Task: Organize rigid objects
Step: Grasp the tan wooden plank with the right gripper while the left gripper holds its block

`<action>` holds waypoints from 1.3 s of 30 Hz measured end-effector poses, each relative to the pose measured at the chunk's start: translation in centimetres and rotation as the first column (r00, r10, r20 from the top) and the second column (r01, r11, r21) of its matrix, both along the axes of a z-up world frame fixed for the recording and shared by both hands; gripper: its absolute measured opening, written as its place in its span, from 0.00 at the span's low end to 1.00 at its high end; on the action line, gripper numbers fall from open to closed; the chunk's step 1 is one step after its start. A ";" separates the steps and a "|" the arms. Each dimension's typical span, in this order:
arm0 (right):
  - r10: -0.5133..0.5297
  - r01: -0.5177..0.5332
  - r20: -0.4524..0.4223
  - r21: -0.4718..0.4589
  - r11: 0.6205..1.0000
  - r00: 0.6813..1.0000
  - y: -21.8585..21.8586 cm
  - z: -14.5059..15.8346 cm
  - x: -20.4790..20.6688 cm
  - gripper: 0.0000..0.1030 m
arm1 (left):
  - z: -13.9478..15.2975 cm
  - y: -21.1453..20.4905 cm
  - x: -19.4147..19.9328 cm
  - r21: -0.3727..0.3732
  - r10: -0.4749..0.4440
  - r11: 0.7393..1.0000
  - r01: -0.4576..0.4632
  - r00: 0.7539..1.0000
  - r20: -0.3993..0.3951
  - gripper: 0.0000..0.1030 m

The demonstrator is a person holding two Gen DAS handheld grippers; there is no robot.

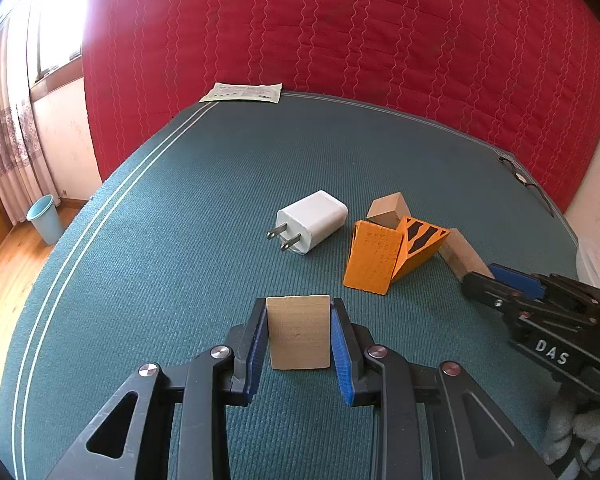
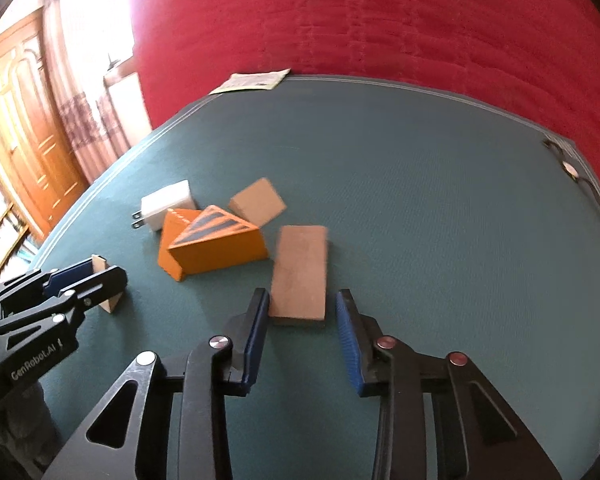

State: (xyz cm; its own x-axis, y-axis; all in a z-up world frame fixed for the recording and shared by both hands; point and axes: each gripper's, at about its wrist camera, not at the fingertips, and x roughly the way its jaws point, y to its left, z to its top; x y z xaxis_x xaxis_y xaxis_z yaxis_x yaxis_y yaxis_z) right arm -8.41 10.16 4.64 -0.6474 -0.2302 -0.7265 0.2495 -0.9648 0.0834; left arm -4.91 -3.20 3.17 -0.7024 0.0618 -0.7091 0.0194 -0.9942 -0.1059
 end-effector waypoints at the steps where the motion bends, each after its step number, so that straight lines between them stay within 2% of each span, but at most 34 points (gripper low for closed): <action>1: -0.011 0.011 0.000 0.000 1.000 1.000 0.3 0.0 0.1 0.34 | 0.0 0.0 0.0 0.000 0.000 1.000 0.000 1.000 0.000 0.30; 4: -0.032 0.032 -0.001 -0.003 0.999 0.999 0.6 0.0 0.1 0.34 | 0.0 0.0 0.0 0.000 0.000 1.000 0.000 1.000 0.000 0.30; 16: -0.006 0.006 -0.005 0.037 0.999 1.000 -1.8 0.1 -2.5 0.35 | -0.1 0.4 0.1 0.002 -0.003 1.000 0.003 1.000 -0.001 0.30; 18: -0.006 0.006 -0.006 0.043 0.999 1.000 -1.9 0.1 -2.5 0.37 | -0.1 0.4 0.1 0.002 -0.003 1.000 0.003 1.000 -0.001 0.30; 22: -0.004 0.004 -0.007 0.066 0.998 1.000 -2.1 0.1 -2.7 0.47 | -0.1 0.5 0.1 0.001 -0.003 1.000 0.003 1.000 -0.001 0.30; 33: 0.027 -0.026 -0.011 0.112 0.993 1.000 -3.1 0.0 -4.5 0.49 | -0.2 0.5 0.1 0.002 -0.002 1.000 0.002 1.000 0.000 0.30; 36: 0.026 -0.025 -0.012 0.096 0.995 1.000 -2.8 0.1 -4.4 0.47 | -0.3 0.5 0.1 0.002 -0.003 1.000 0.003 1.000 0.000 0.30; 38: 0.021 -0.020 -0.011 0.076 0.997 1.000 -2.5 0.2 -4.4 0.36 | -0.4 0.5 0.1 0.003 -0.002 1.000 0.002 1.000 0.000 0.30; 39: 0.017 -0.016 -0.012 0.071 0.997 1.000 -2.3 0.2 -4.3 0.34 | -0.4 0.4 0.1 0.002 -0.002 1.000 0.002 1.000 -0.001 0.30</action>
State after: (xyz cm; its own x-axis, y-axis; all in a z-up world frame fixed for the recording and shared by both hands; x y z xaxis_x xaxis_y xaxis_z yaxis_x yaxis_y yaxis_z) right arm -12.68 7.83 4.83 -0.6530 -0.1891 -0.7334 0.2656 -0.9640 0.0120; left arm -4.76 -2.77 2.78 -0.7026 0.0650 -0.7086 0.0171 -0.9940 -0.1082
